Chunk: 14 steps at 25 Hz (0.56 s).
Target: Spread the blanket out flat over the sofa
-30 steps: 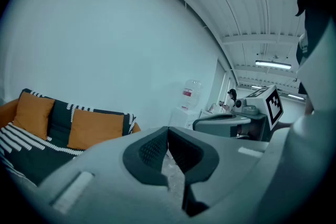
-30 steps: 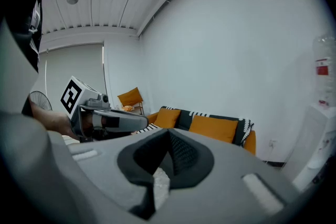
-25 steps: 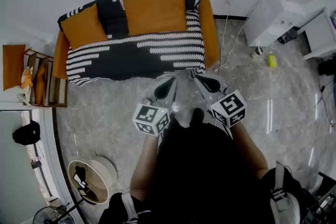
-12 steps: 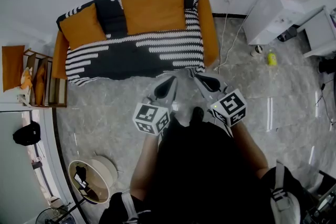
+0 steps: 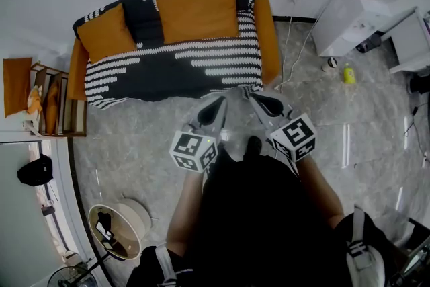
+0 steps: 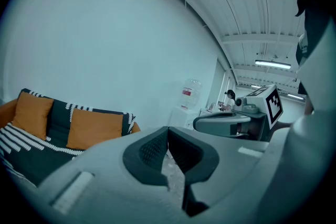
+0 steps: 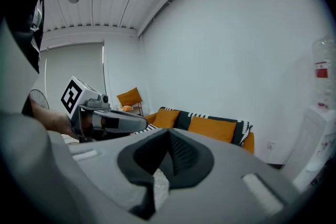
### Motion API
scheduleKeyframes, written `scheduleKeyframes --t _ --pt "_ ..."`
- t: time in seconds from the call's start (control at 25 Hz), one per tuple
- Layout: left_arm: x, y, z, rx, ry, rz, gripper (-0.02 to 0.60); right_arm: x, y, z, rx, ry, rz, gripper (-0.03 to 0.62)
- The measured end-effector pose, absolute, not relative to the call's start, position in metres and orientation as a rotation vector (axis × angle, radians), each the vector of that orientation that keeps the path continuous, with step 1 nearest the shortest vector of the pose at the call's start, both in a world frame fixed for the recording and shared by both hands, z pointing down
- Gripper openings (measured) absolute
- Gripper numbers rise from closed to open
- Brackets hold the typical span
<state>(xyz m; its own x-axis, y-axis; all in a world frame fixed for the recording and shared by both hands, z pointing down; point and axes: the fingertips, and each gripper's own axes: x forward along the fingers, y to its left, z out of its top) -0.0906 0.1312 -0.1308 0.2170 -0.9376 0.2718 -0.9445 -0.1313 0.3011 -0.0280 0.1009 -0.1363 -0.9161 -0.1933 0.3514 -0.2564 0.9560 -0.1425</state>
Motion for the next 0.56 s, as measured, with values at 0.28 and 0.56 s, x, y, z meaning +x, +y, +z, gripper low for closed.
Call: scheduleKeyframes --t 0.28,0.56 --pt "-0.0897 0.1318 -0.1303 2.096 -1.739 0.021 0.011 -0.029 0.1032 -0.1361 0.315 -2.767 0.259 0.003" --pt "-0.0884 0.1329 -0.1295 2.102 -1.737 0.02 0.011 -0.029 0.1069 -0.1361 0.304 -2.753 0.263 0.003"
